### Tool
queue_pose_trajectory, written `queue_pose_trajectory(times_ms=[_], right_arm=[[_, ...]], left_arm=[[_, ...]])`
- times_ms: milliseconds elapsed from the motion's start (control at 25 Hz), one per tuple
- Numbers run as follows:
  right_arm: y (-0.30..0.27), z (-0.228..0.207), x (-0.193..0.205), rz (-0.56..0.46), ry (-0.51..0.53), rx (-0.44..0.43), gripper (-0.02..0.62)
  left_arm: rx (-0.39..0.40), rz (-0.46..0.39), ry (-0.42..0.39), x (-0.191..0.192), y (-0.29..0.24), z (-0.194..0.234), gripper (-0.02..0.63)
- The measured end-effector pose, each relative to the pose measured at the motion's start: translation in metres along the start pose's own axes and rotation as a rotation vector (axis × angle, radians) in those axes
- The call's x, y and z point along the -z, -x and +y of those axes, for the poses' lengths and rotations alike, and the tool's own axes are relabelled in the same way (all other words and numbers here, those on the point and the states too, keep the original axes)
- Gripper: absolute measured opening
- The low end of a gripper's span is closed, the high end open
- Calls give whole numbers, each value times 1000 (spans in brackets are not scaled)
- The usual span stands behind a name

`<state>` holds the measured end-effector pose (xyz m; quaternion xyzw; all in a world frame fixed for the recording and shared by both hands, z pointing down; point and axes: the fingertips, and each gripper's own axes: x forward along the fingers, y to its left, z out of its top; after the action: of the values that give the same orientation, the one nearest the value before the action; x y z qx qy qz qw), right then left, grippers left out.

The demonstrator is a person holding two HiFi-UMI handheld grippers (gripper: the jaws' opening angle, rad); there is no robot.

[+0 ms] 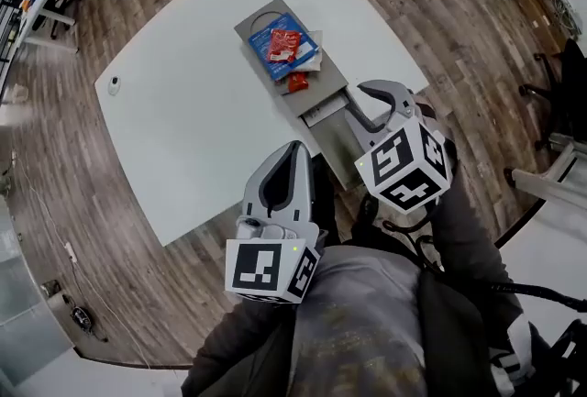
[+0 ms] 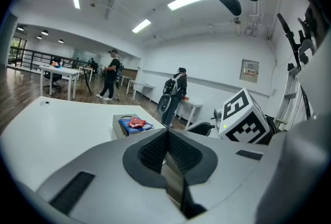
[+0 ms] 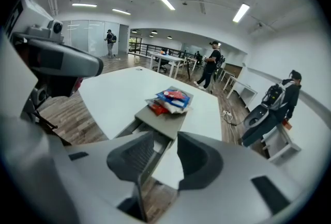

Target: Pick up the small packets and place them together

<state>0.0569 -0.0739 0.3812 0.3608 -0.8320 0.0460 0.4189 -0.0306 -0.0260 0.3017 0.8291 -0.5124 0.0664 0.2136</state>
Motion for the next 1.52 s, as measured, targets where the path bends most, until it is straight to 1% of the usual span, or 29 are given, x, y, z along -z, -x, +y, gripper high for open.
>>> queue_pose_trajectory(times_ms=[80, 120, 240, 280, 400, 520, 720, 920, 1040, 1120, 1320, 1400, 1440, 1520], right_arm=[[2, 23, 17, 18, 12, -36, 146], [0, 32, 23, 25, 19, -51, 135], [-9, 47, 28, 37, 28, -77, 12], [-14, 49, 26, 42, 29, -82, 6], [-33, 52, 19, 75, 53, -95, 6], [-56, 57, 20, 149, 94, -107, 6], [-88, 60, 24, 236, 168, -76, 6], [-97, 63, 30, 300, 233, -56, 6], [-101, 66, 35, 356, 310, -64, 6], [-101, 70, 39, 385, 346, -91, 6], [-82, 85, 60, 480, 371, -218, 6], [-72, 94, 70, 498, 369, -264, 6], [-68, 96, 72, 484, 347, -275, 6], [-61, 94, 68, 398, 264, -264, 6]], left_arm=[[12, 6, -10, 7, 7, -17, 3], [18, 6, -15, 9, 9, -23, 3], [11, -7, -27, 9, 17, -27, 3], [-2, -13, -27, 7, 19, -22, 3], [-53, -28, -17, 1, 23, 1, 3], [-79, -29, 0, -1, 22, 21, 3], [-99, -19, 30, 2, 16, 52, 3], [-97, 2, 59, 8, 12, 65, 3], [-94, 7, 68, 9, 9, 67, 3], [-93, 4, 69, 9, 8, 67, 3], [-84, -1, 60, 6, 9, 60, 3], [-73, -3, 56, 6, 8, 52, 3], [-66, -4, 54, 6, 8, 47, 3], [-49, -3, 51, 8, 8, 36, 3]])
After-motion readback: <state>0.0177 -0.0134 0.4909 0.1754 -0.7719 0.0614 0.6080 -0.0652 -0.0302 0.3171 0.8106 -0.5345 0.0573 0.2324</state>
